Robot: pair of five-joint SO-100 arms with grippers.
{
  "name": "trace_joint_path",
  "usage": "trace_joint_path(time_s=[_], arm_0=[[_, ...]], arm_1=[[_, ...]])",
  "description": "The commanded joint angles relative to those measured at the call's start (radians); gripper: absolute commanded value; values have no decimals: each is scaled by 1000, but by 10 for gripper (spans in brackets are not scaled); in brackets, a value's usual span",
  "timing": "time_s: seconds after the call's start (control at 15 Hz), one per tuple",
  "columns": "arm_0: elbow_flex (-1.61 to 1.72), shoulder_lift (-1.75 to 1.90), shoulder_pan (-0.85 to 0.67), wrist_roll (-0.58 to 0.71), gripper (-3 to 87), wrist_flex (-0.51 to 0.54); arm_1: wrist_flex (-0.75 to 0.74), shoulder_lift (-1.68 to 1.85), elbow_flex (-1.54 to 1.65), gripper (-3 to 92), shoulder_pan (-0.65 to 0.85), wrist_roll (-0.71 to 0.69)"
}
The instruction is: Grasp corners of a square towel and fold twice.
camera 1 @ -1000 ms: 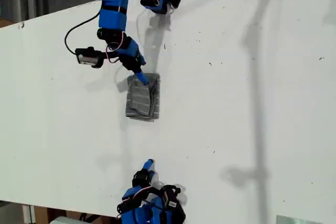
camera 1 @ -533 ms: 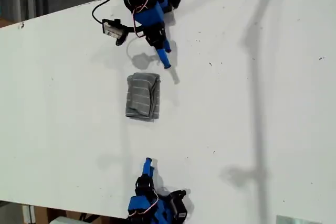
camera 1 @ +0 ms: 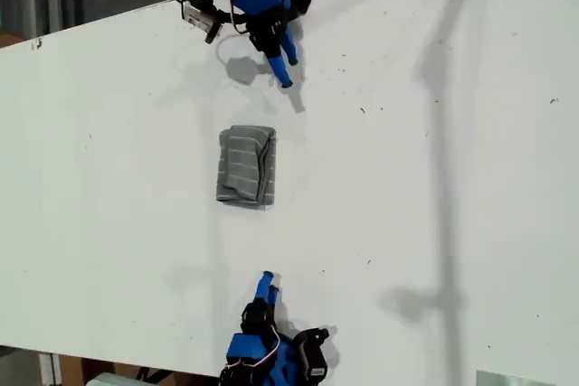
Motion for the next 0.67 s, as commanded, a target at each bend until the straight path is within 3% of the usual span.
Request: trace_joint_path(time_s=[0.0,0.07,0.2,0.6], arm_0=[[6,6,12,34,190,5],[9,6,11,74,190,2],[14,6,11,281,189,-6],[15,6,11,290,174,-9]], arm_1=[[8,3,-37,285,43,8],[12,3,-37,285,71,-35],[15,3,-37,285,104,-57],[15,3,-37,285,115,-57]])
